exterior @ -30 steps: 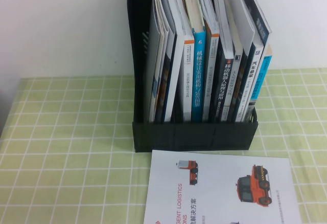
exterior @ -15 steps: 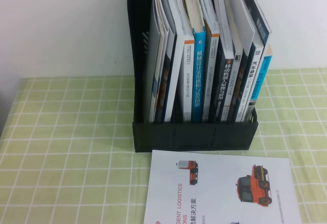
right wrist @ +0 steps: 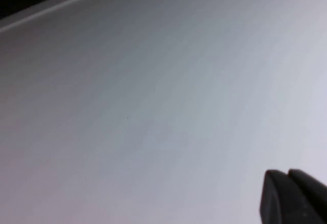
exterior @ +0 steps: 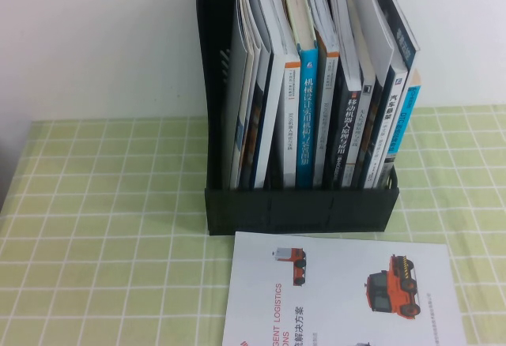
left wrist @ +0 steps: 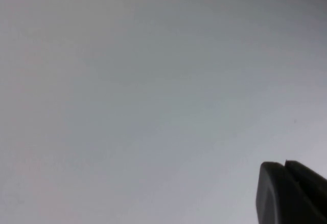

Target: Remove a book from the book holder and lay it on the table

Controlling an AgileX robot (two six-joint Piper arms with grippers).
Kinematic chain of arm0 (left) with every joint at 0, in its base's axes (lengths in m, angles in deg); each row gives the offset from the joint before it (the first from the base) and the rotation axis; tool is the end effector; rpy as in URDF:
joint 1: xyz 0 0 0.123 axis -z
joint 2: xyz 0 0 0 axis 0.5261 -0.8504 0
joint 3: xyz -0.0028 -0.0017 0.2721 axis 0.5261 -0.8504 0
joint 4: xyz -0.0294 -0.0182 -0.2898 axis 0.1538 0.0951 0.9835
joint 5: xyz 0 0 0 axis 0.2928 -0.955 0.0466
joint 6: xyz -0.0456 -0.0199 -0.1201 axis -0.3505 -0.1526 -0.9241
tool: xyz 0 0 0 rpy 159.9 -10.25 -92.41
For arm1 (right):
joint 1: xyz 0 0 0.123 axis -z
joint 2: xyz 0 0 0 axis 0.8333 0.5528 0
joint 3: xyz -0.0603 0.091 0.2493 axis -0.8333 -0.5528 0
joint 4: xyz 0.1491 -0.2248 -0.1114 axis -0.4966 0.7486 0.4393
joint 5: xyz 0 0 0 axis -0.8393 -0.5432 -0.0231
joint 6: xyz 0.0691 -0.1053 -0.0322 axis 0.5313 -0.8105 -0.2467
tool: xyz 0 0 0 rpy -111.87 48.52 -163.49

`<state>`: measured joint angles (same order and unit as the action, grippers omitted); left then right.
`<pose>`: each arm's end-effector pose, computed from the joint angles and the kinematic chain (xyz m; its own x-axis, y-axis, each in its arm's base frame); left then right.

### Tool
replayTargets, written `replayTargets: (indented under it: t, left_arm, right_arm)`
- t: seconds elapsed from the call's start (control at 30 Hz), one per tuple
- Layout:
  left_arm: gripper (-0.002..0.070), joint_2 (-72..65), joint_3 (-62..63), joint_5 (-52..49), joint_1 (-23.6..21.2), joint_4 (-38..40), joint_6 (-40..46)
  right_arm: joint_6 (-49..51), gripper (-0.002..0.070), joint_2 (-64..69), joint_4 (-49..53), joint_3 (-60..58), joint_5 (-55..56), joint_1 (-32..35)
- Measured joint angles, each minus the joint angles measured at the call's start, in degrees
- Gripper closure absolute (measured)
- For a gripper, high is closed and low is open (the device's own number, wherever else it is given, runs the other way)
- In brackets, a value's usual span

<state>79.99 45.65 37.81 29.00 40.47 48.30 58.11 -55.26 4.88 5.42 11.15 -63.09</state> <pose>0.0705 0.0275 0.4036 0.6550 -0.6552 -0.3765 0.4011 0.7237 -0.5617 0.0315 0.0068 0.4656 0.7806 0.3386 -0.5254 -0.3303 0.9371 0.1132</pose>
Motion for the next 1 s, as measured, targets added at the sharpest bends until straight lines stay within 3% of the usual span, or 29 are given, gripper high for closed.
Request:
replayTargets:
  t: [0.3,0.57,0.67,0.73,1.0]
  left_arm:
    - [0.0677,-20.92,26.54,-33.92,0.0,-10.53,2.24]
    - [0.0677,-34.77,29.15,-48.11,3.32,-12.03,14.1]
    - [0.0677,-37.68,29.15,-49.42,5.56,-8.91,16.29]
    - [0.0677,-39.94,29.28,-49.55,7.5,-5.82,22.12]
    - [0.0677,-53.2,29.53,-49.68,21.01,22.57,60.77]
  right_arm:
    - [-5.0,0.0678,20.21,3.1,24.11,-33.25,0.0]
    - [-12.07,0.0678,32.53,5.54,26.79,-56.53,0.0]
    - [-13.15,0.0678,34.89,3.63,25.95,-60.94,0.0]
    - [-13.38,0.0678,36.33,0.13,24.24,-62.06,0.0]
    - [-21.98,0.0678,43.69,-16.06,13.97,-56.69,-1.44]
